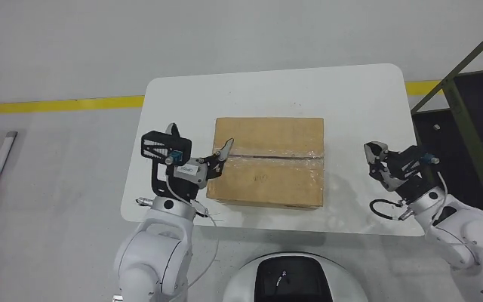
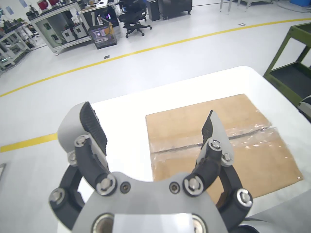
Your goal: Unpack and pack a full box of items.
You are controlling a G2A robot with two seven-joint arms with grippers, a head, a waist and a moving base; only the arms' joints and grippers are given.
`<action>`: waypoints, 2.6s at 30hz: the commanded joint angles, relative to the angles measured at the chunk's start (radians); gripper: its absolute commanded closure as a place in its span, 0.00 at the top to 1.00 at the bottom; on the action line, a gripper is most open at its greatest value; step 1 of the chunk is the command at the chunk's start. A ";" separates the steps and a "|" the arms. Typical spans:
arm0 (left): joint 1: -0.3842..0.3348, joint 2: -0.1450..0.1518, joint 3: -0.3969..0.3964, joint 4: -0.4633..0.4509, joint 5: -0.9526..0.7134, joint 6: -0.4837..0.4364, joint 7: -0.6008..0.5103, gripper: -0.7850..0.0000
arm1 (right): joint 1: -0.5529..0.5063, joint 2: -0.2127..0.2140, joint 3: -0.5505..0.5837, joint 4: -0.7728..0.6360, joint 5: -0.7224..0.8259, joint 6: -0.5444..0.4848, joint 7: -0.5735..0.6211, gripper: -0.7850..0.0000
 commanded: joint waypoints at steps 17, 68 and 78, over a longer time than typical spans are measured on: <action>-0.081 -0.003 0.130 0.075 -0.058 -0.064 -0.052 1.00 | -0.078 0.005 0.127 -0.073 0.010 -0.051 -0.008 0.00; -0.351 -0.009 0.477 0.455 0.145 -0.288 -0.292 0.49 | -0.181 -0.007 0.205 -0.091 0.002 -0.060 -0.052 0.00; -0.349 -0.007 0.481 0.451 0.191 -0.305 -0.276 0.19 | -0.179 -0.010 0.197 -0.089 -0.004 -0.056 -0.043 0.00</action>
